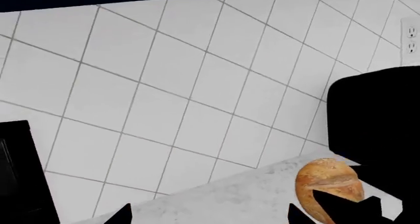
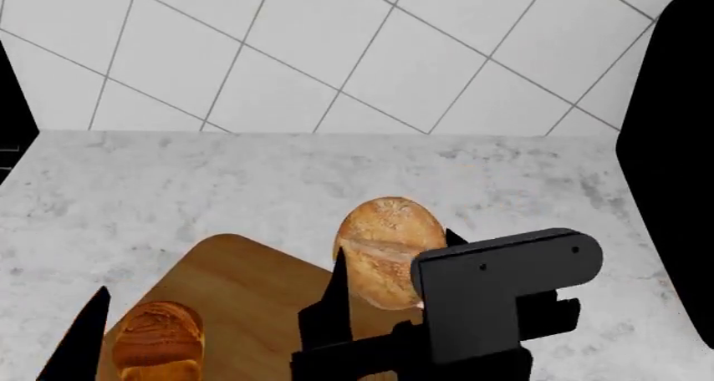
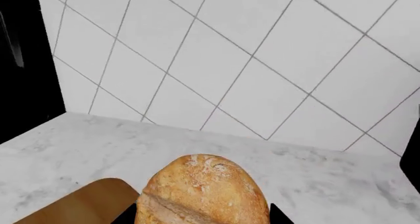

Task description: Place all breads on the cutting board.

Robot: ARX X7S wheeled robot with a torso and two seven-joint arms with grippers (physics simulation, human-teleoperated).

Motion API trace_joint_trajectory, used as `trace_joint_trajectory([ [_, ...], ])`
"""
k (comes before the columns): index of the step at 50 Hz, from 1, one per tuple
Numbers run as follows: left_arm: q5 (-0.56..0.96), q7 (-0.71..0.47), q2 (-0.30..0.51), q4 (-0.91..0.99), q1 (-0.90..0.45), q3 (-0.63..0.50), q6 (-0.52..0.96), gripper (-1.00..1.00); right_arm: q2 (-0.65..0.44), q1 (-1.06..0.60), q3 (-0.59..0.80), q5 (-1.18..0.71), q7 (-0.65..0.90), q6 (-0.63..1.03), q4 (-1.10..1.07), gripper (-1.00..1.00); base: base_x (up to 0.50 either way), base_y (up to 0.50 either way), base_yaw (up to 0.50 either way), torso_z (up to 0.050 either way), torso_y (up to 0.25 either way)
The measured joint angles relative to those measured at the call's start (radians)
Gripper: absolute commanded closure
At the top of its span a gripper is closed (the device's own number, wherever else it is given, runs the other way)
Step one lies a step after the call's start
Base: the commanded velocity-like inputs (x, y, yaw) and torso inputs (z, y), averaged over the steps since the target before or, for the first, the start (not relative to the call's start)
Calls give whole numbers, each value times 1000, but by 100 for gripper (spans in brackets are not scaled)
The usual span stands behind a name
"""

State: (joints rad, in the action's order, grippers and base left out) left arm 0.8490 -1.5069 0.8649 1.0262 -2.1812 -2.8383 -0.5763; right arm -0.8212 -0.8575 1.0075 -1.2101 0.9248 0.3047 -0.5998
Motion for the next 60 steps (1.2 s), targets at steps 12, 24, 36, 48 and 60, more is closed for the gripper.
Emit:
trace_joint_trajectory([
  [12,-140,-45,44,15,-122,-212,-78,-100,101,-27,-2,-177,-181,17,244,100,0,0,0,0,0],
  [24,-170,-58,66,19,-158,-275,-97,-100,172,-37,-19,-293,-234,50,404,100,0,0,0,0,0],
  [36,-168,-62,69,20,-166,-295,-108,-100,197,-57,-31,-326,-206,95,432,100,0,0,0,0,0],
  [48,-168,-63,76,21,-166,-300,-111,-100,185,-58,-6,-329,-160,149,363,-100,0,0,0,0,0],
  [60,-165,-63,80,21,-163,-302,-110,-100,132,-48,21,-384,-76,180,203,-100,0,0,0,0,0],
])
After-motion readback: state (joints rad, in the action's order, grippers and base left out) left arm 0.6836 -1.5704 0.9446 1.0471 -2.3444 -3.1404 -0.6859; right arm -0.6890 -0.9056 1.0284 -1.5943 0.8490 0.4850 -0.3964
